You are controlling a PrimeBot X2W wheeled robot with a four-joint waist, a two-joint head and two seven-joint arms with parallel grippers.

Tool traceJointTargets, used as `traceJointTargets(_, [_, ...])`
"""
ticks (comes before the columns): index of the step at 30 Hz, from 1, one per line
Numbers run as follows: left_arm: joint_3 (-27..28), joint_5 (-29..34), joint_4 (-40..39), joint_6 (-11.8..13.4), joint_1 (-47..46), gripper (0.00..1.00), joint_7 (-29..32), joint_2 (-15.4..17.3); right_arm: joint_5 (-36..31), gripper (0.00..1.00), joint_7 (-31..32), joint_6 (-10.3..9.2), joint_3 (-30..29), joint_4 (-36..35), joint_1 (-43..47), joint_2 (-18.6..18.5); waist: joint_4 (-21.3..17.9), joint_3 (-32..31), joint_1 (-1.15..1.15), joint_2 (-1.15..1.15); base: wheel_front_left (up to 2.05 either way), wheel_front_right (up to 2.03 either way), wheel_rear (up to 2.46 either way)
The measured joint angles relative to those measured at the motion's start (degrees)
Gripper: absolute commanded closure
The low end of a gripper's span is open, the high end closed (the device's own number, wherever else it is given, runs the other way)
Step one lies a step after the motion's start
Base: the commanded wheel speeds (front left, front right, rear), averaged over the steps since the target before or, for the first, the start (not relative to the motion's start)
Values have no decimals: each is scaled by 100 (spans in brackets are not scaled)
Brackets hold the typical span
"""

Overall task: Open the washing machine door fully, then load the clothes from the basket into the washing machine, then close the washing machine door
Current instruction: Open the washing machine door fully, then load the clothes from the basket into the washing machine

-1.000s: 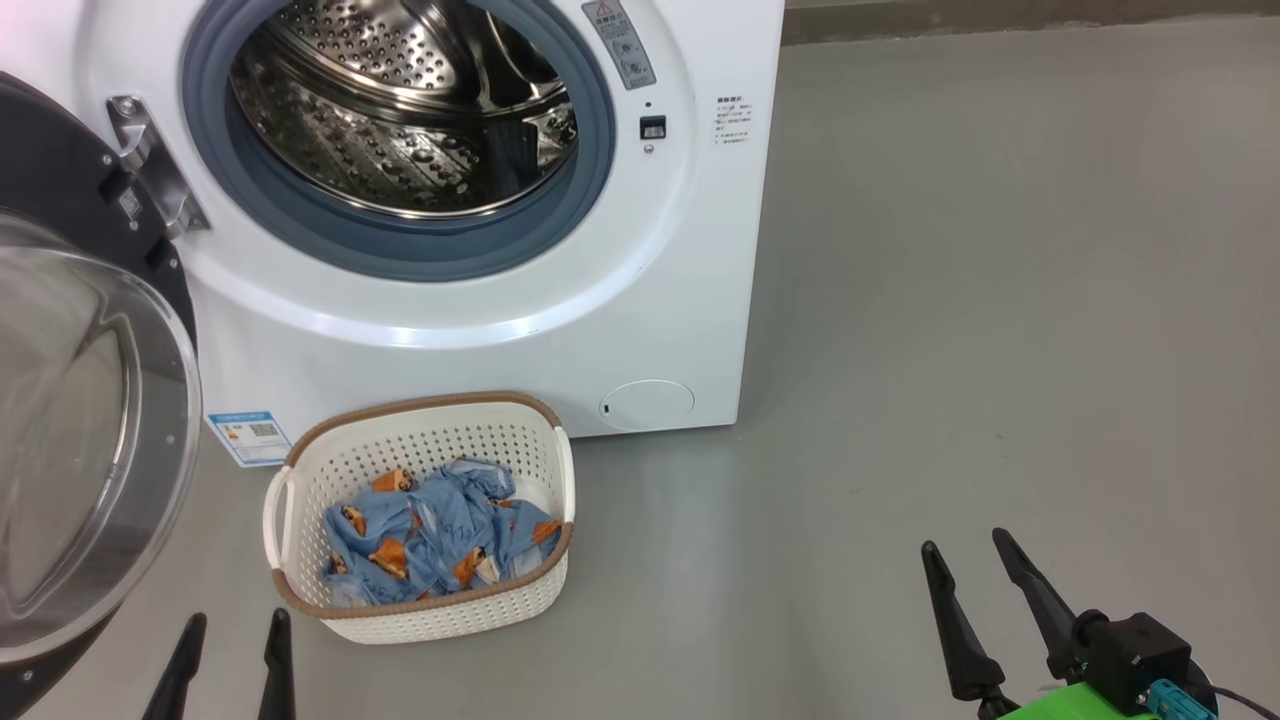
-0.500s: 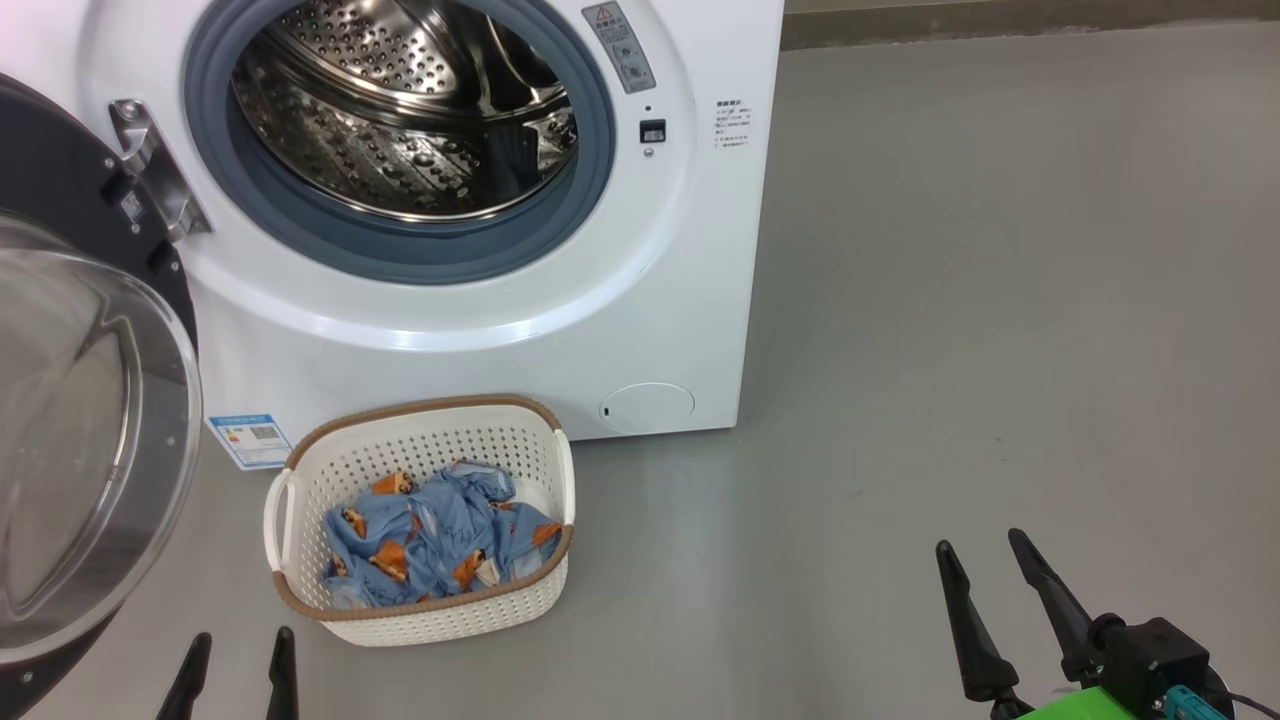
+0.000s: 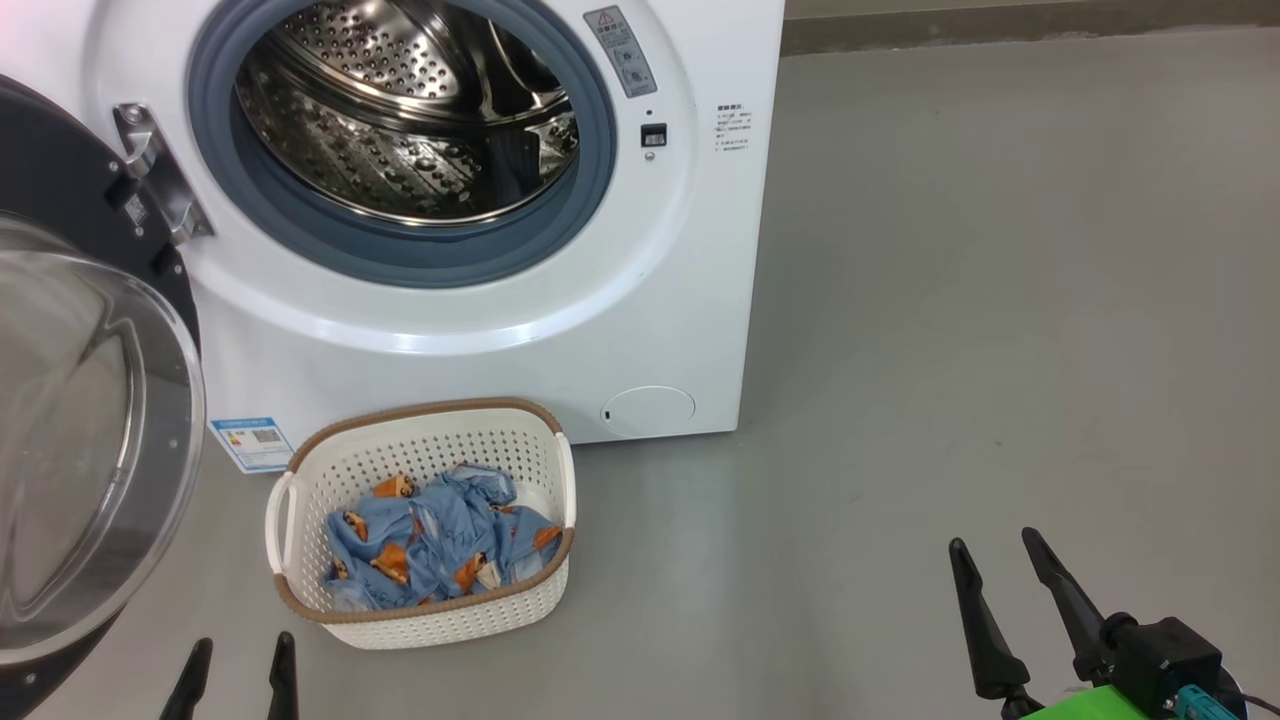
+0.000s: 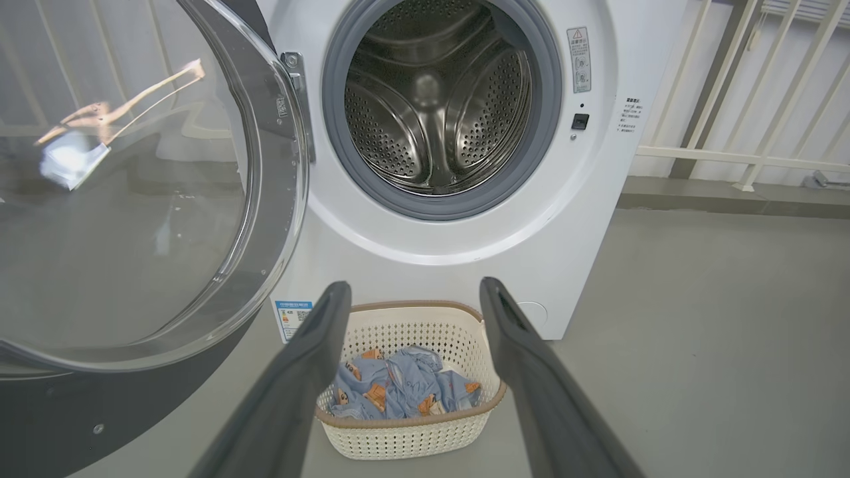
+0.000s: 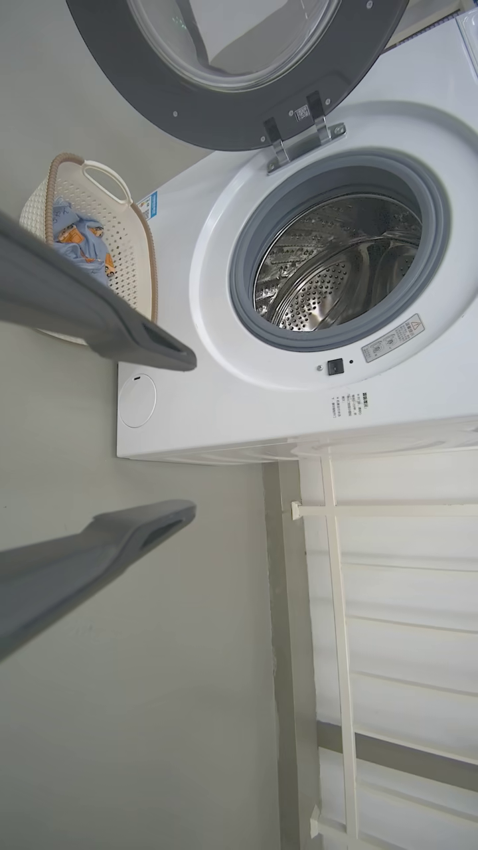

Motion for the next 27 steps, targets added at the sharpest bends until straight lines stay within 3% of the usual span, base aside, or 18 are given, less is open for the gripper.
traceJointTargets(16, [-36,-2,110,0,-3,0,1,109,0,0,0,0,-52,1,0,2,91,6,0,0,5,-5,0])
traceJointTargets(27, [-21,-18,167,0,-13,0,3,112,0,0,0,0,-21,14,1,4,108,30,0,0,120,-120,0])
